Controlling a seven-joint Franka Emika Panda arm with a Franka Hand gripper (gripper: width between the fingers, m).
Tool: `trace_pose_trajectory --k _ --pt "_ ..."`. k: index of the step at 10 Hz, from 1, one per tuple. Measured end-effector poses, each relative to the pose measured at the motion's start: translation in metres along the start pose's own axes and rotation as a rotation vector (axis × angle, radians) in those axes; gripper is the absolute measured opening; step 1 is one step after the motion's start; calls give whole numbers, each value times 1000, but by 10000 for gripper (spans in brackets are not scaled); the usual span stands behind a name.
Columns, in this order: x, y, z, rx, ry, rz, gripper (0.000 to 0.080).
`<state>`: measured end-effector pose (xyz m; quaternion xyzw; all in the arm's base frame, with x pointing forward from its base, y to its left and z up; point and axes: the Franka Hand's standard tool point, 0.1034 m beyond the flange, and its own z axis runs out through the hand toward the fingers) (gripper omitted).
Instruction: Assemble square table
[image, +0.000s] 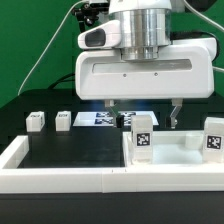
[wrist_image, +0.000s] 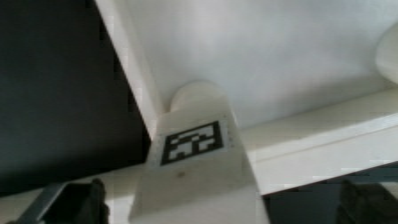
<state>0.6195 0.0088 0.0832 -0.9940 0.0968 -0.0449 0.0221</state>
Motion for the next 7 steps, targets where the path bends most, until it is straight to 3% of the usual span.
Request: trace_pose_trajectory --k 2,3,4,5,6,7 --pt "2 5 0 -2 15 -117 649" --pt "2 6 0 -6 15 -195 514" --pt "2 6 0 -5 15 -183 514" --pt "2 6 0 -5 15 -182 375" --pt "2 5 0 -5 15 -183 290" --pt "2 5 1 -5 15 -177 290"
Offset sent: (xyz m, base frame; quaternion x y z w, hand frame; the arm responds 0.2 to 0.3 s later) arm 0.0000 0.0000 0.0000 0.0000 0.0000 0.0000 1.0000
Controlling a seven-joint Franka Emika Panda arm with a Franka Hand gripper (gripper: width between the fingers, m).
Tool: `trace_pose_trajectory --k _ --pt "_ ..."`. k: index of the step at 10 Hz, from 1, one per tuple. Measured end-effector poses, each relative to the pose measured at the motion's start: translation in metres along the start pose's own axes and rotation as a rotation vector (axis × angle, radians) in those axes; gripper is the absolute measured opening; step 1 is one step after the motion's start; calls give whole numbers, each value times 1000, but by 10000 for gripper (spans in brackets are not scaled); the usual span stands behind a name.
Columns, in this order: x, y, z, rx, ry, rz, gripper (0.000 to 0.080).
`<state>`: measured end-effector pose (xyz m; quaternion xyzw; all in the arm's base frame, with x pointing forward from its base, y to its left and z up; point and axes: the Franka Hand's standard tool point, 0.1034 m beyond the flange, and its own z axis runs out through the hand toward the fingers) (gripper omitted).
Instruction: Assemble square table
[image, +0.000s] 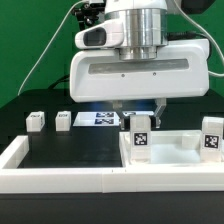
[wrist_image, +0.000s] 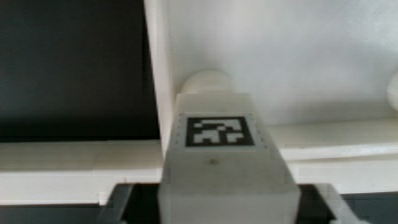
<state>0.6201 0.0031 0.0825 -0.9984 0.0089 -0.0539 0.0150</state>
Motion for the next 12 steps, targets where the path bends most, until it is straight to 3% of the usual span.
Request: trace_pose_trajectory --k 4,7,10,12 --pt "0 -1 0 4 0 178 290" --pt "-1 0 2 5 15 536 290" --pt "-2 2 2 34 9 938 290" --pt "-4 -1 3 23 8 1219 290"
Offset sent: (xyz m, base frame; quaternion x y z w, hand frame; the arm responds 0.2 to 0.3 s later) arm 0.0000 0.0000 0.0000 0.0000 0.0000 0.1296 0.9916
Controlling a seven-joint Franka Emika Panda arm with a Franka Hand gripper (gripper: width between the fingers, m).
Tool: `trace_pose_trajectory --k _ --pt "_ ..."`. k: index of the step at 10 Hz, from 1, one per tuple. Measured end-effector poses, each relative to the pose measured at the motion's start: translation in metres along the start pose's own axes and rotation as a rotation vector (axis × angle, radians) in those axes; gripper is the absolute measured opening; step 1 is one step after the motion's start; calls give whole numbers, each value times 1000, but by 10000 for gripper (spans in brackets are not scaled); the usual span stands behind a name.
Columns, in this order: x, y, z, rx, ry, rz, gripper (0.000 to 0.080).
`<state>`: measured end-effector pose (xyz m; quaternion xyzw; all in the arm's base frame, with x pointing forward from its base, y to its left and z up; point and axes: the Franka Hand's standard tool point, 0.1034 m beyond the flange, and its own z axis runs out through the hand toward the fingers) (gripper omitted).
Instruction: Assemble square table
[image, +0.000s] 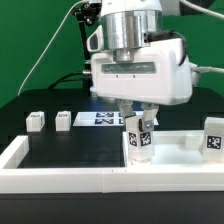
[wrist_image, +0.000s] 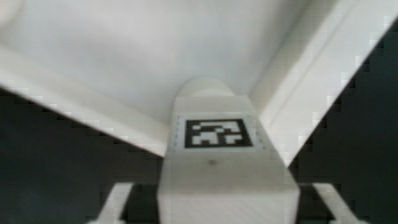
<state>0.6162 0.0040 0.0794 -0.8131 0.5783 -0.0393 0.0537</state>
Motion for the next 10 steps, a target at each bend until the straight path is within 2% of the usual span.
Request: trace_pose_trajectory --k 2,3,4,5,6,10 --pt "0 0 0 2 -5 47 291" --pt "0 0 0 2 -5 46 385" --pt "0 0 0 3 -5 10 385" --pt "-1 0 0 2 -5 0 575" --pt "-2 -2 -1 1 -3 -110 626" --pt "-10 -4 0 -7 -12 -514 649"
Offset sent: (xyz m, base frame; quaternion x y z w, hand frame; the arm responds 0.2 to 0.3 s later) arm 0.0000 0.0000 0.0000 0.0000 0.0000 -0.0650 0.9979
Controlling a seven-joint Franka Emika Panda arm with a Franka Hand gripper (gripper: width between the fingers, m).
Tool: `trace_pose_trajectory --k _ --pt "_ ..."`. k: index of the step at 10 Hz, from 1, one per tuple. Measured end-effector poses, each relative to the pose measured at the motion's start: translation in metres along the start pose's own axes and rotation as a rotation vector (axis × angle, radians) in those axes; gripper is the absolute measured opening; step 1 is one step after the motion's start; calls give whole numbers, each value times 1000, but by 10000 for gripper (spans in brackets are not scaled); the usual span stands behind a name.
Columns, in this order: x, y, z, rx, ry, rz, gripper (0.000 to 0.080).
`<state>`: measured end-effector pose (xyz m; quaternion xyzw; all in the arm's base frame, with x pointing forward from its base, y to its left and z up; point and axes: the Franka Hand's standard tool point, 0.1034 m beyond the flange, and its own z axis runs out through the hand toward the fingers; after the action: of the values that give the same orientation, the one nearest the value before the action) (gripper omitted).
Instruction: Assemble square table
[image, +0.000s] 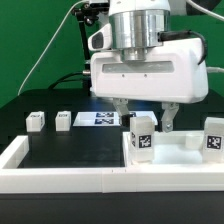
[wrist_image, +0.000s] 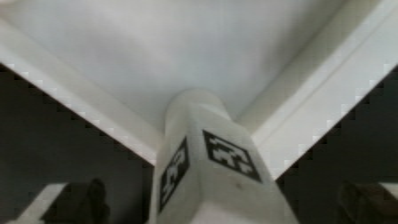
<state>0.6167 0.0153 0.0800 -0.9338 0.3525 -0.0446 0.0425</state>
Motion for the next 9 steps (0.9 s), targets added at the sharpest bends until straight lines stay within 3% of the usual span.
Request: trace_pose_trajectory --k 3,9 --pt "-5 -3 0 -16 -27 -304 649" --pt "5 3 0 -37 -8 -883 649"
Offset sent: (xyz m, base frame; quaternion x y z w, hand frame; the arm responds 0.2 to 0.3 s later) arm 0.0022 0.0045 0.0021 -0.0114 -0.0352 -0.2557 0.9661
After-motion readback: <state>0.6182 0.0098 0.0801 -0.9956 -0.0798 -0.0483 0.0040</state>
